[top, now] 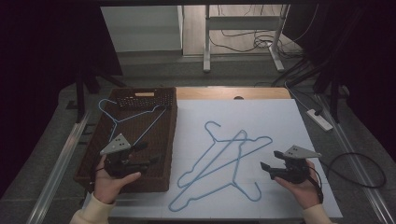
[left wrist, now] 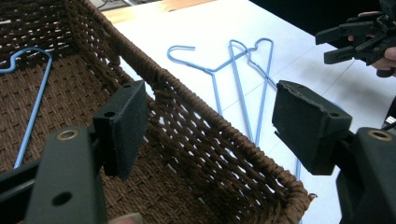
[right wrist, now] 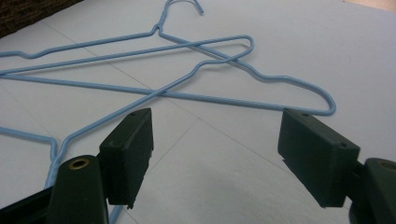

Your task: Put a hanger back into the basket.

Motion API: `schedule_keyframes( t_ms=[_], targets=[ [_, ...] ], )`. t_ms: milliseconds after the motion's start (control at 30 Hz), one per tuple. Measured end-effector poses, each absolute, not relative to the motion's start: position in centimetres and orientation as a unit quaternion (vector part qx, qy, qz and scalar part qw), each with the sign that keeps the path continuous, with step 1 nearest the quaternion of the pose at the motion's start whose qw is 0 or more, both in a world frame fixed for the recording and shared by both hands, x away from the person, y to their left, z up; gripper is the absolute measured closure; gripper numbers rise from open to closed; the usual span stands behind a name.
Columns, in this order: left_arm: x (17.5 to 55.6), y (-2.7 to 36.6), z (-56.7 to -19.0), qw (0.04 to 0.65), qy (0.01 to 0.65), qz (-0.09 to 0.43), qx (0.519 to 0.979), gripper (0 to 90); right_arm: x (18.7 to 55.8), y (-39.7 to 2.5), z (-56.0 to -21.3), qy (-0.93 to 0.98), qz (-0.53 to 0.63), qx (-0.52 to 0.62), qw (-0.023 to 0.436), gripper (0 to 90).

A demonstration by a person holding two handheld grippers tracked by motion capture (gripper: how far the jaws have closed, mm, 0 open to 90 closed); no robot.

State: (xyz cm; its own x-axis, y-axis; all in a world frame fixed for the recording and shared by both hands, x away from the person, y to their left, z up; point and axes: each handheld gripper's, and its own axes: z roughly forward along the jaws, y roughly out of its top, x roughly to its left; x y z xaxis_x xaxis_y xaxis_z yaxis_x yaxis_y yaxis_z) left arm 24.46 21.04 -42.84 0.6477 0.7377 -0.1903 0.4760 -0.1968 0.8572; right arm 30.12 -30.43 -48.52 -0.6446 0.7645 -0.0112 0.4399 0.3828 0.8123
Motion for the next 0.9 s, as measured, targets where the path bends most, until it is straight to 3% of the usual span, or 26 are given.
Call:
schedule_keyframes(
  t_ms=[900],
  targets=[
    [23.7,20.2,-43.1,0.493,0.38,0.139,0.77,27.9,30.3,-28.9,-47.8,0.815,0.404,0.371,0.188,28.9]
  ],
)
